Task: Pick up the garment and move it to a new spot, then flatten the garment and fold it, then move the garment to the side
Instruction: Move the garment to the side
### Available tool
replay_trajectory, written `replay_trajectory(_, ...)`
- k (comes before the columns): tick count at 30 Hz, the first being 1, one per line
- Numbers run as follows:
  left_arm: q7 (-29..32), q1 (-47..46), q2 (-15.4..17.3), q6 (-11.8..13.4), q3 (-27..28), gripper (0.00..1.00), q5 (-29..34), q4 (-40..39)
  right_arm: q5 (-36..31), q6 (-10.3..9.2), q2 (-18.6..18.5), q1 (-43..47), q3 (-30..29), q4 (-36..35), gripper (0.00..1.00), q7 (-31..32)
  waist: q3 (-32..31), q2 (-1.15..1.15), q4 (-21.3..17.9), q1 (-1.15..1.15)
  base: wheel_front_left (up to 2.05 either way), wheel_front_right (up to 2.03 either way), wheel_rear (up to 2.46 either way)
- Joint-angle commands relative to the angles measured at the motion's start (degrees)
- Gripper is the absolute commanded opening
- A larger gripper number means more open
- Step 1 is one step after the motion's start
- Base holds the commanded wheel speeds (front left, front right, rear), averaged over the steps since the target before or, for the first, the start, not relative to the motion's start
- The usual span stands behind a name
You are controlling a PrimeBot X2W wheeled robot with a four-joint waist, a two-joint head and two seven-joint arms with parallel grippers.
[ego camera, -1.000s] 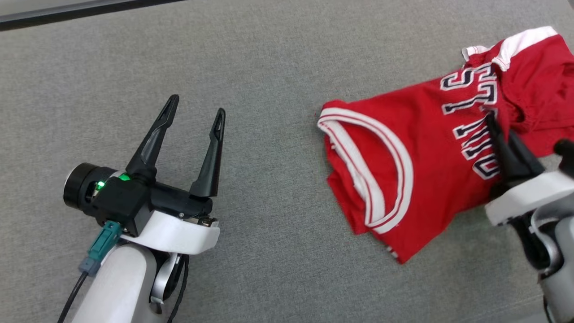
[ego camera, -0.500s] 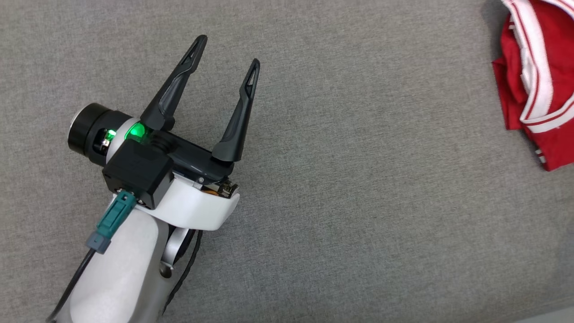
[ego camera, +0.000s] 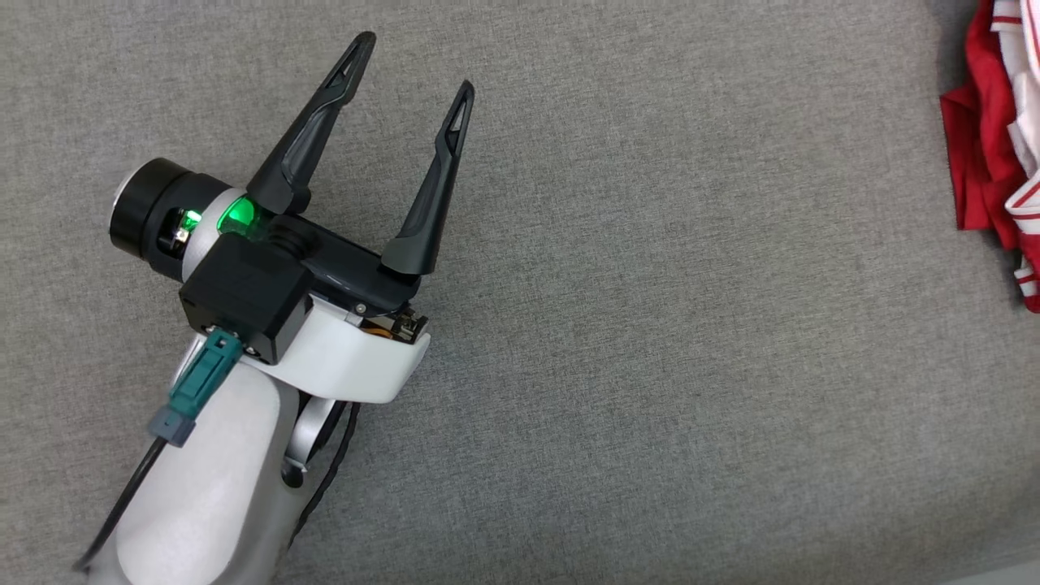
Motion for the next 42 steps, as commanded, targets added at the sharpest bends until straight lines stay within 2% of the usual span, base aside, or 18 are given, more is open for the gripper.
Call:
replay_trajectory(1,-0.17,0.18,0.45,0.23,0.22,1.0,-0.17,0.16,-0.38,-0.13,0.38,-0.06,0.07,0.13,1.0,-0.5,-0.61,0.0,-0.17,0.0,0.0,0.0,0.0)
replay_trajectory(4,-0.47,1.86,0.69,0.57,0.64,1.0,-0.87,1.02,-0.55,-0.13,2.43,1.88,0.66,-0.83,1.0,-2.27,-2.45,0.0,-0.56,0.0,0.0,0.0,0.0)
replay_trajectory(9,-1.03,4.87,0.98,1.59,1.69,1.0,-2.31,2.18,-0.62,-0.13,6.15,6.13,1.45,-6.22,1.0,-3.38,-5.86,0.0,-1.16,0.0,0.0,0.0,0.0)
replay_trajectory(16,-1.7,9.62,1.47,3.47,3.6,1.0,-4.18,2.91,-3.4,-0.13,13.09,14.19,2.76,-19.78,1.0,-3.51,-10.32,0.0,-1.21,0.0,0.0,0.0,0.0)
replay_trajectory(25,-3.68,13.9,0.61,4.47,5.58,1.0,-7.48,7.12,-7.95,-0.13,18.95,24.51,5.13,-33.1,1.0,0.09,-15.44,0.0,3.8,0.0,0.0,0.0,0.0)
replay_trajectory(36,-5.76,19.03,0.55,6.03,9.59,1.0,-10.48,12.27,-10.93,-0.13,22.95,34.26,6.3,-44.78,1.0,6.42,-21.36,0.0,9.28,0.0,0.0,0.0,0.0)
replay_trajectory(42,-6.15,22.72,1.08,5.44,9.93,1.0,-11.02,13.93,-11.79,-0.13,23.59,38.76,6.54,-47.5,1.0,9.26,-25.64,0.0,10.46,0.0,0.0,0.0,0.0)
